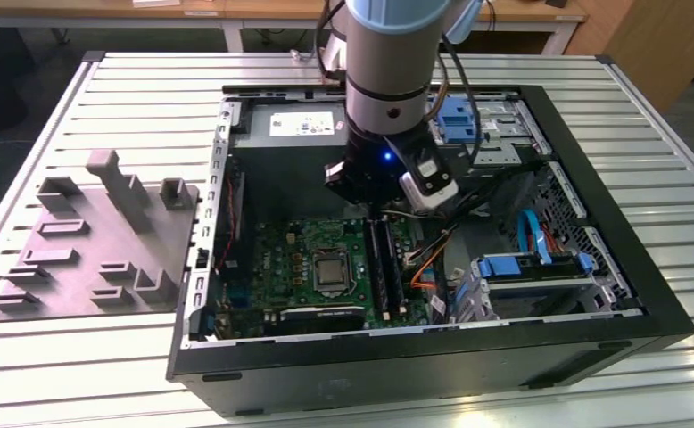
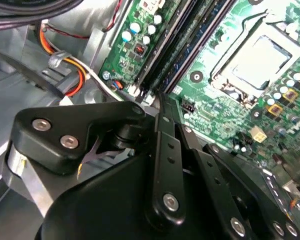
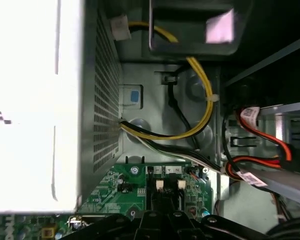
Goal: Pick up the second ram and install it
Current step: 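Press down the second ram until it locks into place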
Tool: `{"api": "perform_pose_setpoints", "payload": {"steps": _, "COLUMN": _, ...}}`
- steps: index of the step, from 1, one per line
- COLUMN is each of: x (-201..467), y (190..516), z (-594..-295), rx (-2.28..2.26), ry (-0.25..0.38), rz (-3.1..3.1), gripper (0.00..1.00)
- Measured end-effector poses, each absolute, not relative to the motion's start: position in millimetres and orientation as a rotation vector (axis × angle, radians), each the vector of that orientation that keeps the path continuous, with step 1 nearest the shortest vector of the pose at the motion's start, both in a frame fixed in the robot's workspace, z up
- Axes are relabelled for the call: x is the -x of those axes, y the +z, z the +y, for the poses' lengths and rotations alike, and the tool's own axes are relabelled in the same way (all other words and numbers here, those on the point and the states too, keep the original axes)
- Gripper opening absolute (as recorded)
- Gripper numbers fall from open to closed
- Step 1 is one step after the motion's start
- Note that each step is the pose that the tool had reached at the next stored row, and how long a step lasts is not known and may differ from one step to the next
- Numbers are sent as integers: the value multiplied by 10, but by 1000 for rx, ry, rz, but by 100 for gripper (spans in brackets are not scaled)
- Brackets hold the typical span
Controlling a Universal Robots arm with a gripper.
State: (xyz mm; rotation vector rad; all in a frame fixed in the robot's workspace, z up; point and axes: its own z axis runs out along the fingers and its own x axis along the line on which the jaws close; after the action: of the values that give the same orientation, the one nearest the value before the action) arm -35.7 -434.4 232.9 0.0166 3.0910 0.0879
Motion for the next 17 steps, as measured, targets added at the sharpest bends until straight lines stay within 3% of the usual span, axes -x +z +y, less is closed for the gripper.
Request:
{"api": "perform_pose_setpoints", "payload": {"steps": 10, "x": 357, "y": 2466, "z": -4349, "rx": -16, "ry": 88, "rz": 3091, "gripper": 10}}
{"api": "perform_pose_setpoints", "payload": {"steps": 17, "x": 357, "y": 2465, "z": -4555, "rx": -17, "ry": 88, "rz": 3091, "gripper": 10}}
